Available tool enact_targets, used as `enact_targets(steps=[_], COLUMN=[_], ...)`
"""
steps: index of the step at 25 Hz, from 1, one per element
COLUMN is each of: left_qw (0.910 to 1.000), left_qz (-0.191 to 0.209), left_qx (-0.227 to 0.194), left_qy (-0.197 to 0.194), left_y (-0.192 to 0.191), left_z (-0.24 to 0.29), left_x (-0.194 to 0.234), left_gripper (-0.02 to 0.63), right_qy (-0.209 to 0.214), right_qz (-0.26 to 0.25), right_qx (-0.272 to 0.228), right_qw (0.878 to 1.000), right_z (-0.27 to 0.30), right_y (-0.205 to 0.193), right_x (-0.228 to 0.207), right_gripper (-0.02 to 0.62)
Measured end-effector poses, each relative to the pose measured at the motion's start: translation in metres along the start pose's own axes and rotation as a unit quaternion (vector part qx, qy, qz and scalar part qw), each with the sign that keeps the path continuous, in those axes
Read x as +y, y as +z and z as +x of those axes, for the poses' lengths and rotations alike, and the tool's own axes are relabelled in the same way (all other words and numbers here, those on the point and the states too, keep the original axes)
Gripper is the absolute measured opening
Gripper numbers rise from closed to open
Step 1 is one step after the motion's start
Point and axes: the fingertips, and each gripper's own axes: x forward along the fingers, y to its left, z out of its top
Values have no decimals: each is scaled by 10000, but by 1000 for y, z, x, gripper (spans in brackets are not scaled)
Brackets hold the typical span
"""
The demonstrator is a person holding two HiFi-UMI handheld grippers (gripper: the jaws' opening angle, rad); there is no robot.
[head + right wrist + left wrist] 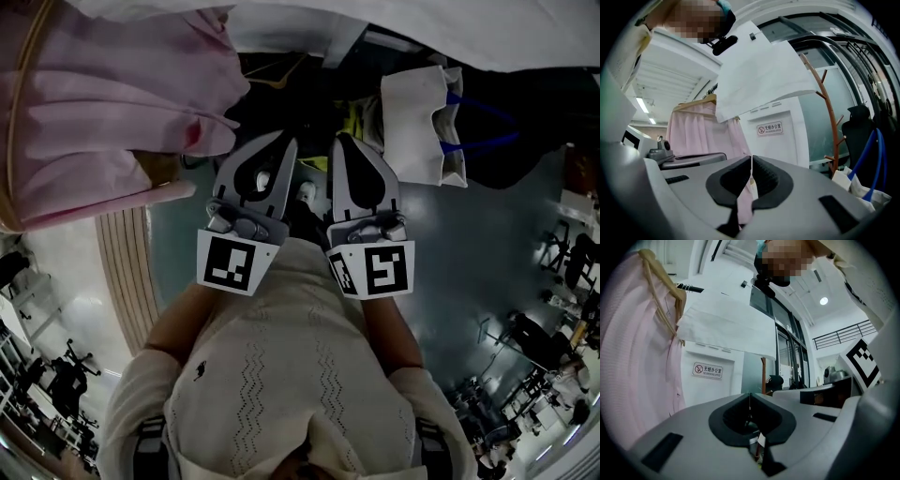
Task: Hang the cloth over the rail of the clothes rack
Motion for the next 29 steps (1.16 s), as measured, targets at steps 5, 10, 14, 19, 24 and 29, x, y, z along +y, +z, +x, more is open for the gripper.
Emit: enact_targets(steps=[5,10,14,19,24,29], left_qw=[10000,9999,9999,9999,9998,9998], left_qz=[13,13,28,48,78,104], left_qx=[19,63,81,69,146,117], left_qy=[47,101,97,93,90,128], left_y=[-1,-4,-6,-6,-9,-8], left_z=[0,-3,-4,-4,-8,-6], left_x=[4,9,12,12,12,12], left_gripper=[14,14,14,14,14,14], right_qy=[-66,-20,16,41,25,36], right_qz=[-45,-64,-84,-33,49,15], right_qx=[87,149,134,164,182,187], right_qw=[9999,9999,9999,9999,9998,9998], right_z=[0,2,6,9,9,8], right_y=[-5,-9,-9,-11,-12,-12], right_x=[0,5,7,10,11,9], right_gripper=[23,23,23,23,23,23])
